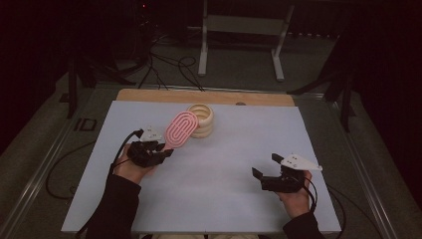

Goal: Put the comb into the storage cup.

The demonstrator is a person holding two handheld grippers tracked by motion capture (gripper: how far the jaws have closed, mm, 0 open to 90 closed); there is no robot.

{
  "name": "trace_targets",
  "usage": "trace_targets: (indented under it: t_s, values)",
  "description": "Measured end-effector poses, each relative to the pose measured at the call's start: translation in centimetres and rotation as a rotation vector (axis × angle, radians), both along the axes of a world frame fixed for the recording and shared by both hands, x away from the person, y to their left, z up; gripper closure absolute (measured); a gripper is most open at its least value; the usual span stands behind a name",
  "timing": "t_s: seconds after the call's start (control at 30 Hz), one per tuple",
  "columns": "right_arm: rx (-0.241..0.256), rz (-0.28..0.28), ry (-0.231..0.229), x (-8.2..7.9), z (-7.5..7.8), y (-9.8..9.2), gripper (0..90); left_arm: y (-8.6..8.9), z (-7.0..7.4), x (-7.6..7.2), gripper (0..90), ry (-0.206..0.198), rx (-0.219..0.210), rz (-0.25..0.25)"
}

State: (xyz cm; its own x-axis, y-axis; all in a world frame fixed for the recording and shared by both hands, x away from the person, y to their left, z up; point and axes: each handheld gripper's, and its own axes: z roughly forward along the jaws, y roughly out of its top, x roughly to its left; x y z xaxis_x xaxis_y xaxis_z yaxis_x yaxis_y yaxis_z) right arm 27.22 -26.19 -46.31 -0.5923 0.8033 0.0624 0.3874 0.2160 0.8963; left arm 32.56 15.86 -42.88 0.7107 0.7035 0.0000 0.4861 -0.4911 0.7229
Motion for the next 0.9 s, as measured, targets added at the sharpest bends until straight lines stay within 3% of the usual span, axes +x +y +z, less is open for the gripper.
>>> trace_targets:
  t_s: [0.2,0.47,0.73,0.9]
  values:
    - [0.022,0.031,0.035,1.4,0.1,1.5,8.3,-0.4,-0.2,-0.4,70.2,-0.008,0.003,-0.011]
    - [0.000,0.066,0.061,2.6,0.9,3.4,8.2,-0.7,-0.2,-0.6,70.2,-0.018,-0.027,-0.023]
    - [0.004,0.086,0.068,3.2,1.4,4.6,8.2,-1.1,0.2,-1.1,70.2,-0.039,-0.035,-0.029]
    - [0.006,0.130,0.065,3.9,2.4,6.9,8.0,-1.2,0.4,-1.3,70.2,-0.056,-0.037,-0.031]
